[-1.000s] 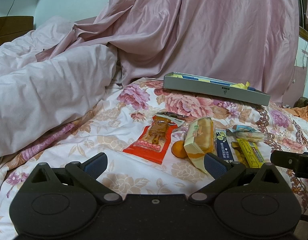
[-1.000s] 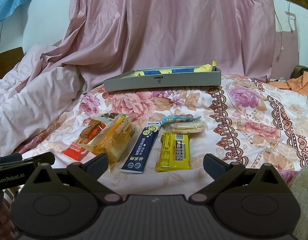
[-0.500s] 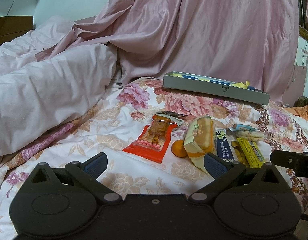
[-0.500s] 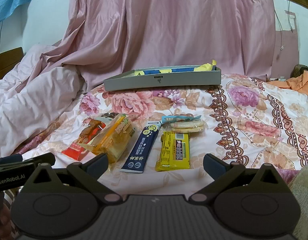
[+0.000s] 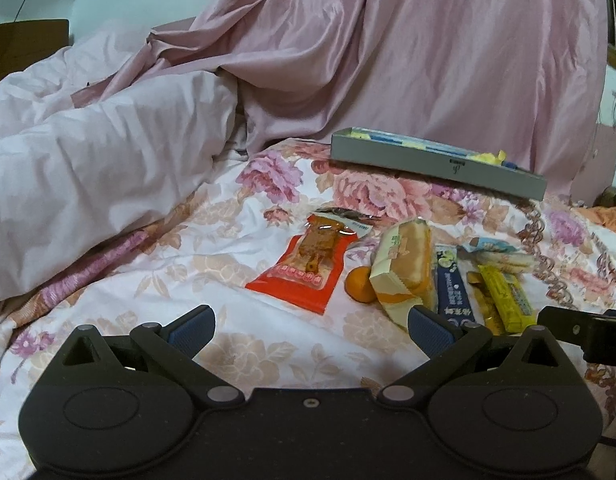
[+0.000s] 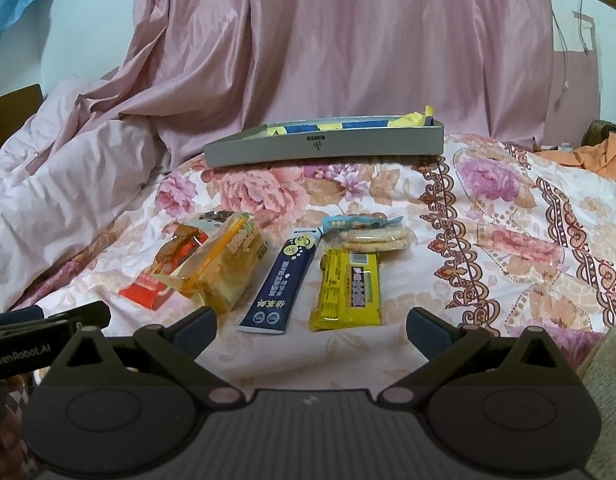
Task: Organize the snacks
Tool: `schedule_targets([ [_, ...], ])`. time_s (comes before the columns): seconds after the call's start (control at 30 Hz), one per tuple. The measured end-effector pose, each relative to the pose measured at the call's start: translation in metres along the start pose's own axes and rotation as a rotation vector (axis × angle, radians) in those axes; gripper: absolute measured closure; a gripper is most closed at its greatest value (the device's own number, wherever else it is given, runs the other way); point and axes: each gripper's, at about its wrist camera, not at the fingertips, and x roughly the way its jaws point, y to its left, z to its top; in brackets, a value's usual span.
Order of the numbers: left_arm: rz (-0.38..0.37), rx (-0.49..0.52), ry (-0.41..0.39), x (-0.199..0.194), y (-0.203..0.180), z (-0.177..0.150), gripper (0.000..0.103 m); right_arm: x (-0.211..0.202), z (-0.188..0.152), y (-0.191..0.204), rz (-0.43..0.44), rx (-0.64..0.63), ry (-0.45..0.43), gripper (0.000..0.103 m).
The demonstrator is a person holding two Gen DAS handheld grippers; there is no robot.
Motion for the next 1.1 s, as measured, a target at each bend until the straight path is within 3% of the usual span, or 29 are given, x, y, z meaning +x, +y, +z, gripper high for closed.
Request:
schedule_targets([
  [0.3, 0.024, -0.021, 0.052, 0.008, -0.001, 0.012, 0.001, 0.008, 0.004, -0.004, -0.022, 0.037, 0.045, 0.000],
  [0.77, -0.039, -0.014, 0.083, 0.036, -0.014, 0.036, 0.001, 0.039, 0.011, -0.036, -0.019, 0.226, 0.192, 0.000],
  [1.0, -0.068, 0.018, 0.093, 0.053, -0.024, 0.043, 0.001, 0.053, 0.023, -0.035, -0.002, 0.191, 0.214, 0.000],
  [1.1, -0.076, 0.034, 0.100, 0.058, -0.027, 0.045, 0.001, 0.060, 0.027, -0.035, -0.037, 0.153, 0.200, 0.000],
])
